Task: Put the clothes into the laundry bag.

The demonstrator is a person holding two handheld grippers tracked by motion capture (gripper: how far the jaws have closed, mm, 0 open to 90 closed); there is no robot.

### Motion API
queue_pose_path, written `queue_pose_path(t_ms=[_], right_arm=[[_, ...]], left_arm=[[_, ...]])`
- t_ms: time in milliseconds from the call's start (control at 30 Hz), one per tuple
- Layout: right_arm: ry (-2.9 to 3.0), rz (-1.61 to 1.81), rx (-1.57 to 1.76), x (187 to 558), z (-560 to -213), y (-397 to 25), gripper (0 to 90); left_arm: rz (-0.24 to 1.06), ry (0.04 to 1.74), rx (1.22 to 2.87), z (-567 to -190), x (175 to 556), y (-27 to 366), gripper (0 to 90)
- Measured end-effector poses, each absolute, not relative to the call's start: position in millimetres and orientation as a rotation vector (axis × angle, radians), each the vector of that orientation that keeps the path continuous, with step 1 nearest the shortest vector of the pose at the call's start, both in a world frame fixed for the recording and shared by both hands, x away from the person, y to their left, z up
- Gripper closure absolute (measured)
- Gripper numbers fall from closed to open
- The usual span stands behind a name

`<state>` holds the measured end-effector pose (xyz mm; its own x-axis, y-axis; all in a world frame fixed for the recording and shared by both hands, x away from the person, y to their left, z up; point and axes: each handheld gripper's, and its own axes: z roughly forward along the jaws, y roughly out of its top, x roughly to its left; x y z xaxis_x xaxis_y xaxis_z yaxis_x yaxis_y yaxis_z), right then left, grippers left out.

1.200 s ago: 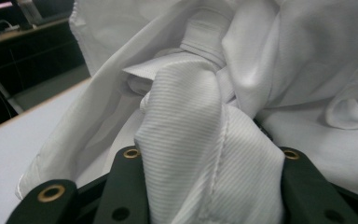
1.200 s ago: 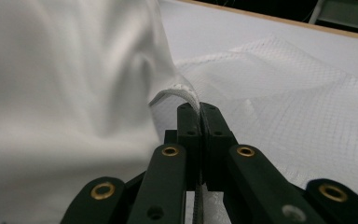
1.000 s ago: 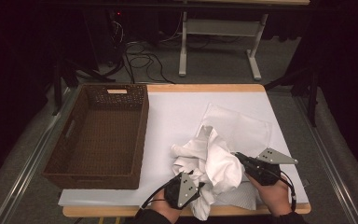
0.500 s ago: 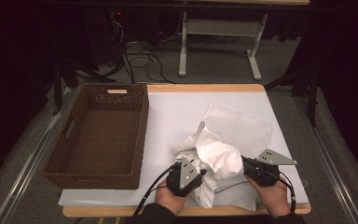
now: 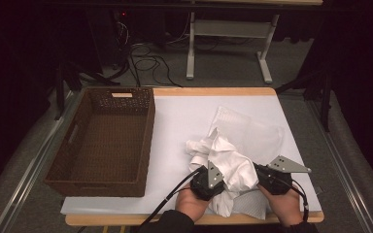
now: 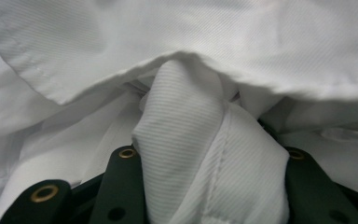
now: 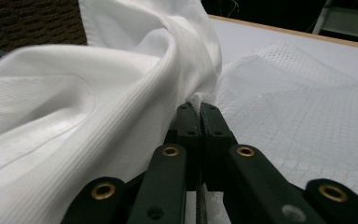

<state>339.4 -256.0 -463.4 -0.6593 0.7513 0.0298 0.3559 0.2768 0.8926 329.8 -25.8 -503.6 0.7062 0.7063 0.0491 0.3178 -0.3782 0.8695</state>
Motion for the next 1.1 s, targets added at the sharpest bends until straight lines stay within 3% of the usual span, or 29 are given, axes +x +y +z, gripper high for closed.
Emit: queue_pose_path(t_ms=[167,300,500,767,867,1000,1067,1100], right_arm=[[2.152,1.349,0.995,339,-464,-257,89.4],[2.146,1.349,0.998,339,-464,-259,89.4],[2.146,1.35,1.005,339,-465,-259,89.4],[2.149,1.348,1.01,339,-464,-258,89.3],[2.148,1.345,1.004,339,-464,-257,89.3],[2.15,1.34,1.006,339,-465,-256,89.3],[2.151,1.341,1.008,338,-465,-256,89.3],[2.15,1.341,1.0,339,-465,-256,89.4]], left_arm=[[0.491,0.807,1.918,-508,326,-22,52.8],[0.481,0.819,1.913,-505,318,-17,31.8],[0.507,0.833,1.903,-492,301,-1,22.7],[0.508,0.75,1.801,-476,279,19,19.5],[0.538,0.71,1.744,-466,278,11,16.2],[0.481,0.654,1.759,-460,281,-18,14.0],[0.471,0.604,1.802,-463,282,-33,19.0],[0.46,0.585,1.816,-467,283,-39,30.1]])
